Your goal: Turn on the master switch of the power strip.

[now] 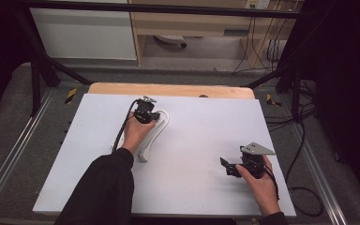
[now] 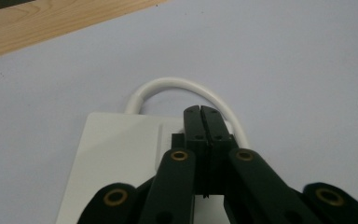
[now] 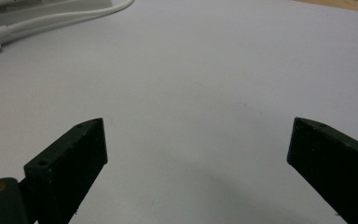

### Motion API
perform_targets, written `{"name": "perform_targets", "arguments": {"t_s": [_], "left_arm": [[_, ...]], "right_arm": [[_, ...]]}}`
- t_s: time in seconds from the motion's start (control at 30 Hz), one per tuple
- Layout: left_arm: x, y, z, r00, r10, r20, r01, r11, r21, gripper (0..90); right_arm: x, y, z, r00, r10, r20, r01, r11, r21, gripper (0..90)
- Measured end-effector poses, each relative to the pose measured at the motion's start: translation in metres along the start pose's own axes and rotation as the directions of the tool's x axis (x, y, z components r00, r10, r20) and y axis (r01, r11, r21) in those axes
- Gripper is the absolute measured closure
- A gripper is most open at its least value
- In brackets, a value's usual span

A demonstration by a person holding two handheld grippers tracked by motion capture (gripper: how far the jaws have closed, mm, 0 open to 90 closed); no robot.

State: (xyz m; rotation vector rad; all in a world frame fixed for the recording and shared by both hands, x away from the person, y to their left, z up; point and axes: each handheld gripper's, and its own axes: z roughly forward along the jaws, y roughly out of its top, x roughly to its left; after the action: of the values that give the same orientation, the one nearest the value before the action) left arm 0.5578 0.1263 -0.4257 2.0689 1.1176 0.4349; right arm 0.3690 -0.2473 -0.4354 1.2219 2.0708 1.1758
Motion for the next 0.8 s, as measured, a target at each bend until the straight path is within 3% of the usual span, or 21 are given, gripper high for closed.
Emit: {"name": "perform_targets", "arguments": {"t_s": [0.53, 0.8], "left_arm": [[0.0005, 0.0005, 0.0008, 0.9997, -0.025, 0.007, 0.025, 0.9997, 0.004, 90.0], [-0.0007, 0.0009, 0.0013, 0.9999, -0.013, -0.004, 0.013, 0.9999, 0.004, 90.0]], "right_arm": [[-0.0017, -0.0006, -0.001, 0.9999, 0.011, 0.009, -0.01, 1.0, -0.004, 5.3], [-0.0027, -0.0003, -0.002, 0.9997, 0.022, 0.012, -0.022, 1.0, -0.01, 5.3]]}}
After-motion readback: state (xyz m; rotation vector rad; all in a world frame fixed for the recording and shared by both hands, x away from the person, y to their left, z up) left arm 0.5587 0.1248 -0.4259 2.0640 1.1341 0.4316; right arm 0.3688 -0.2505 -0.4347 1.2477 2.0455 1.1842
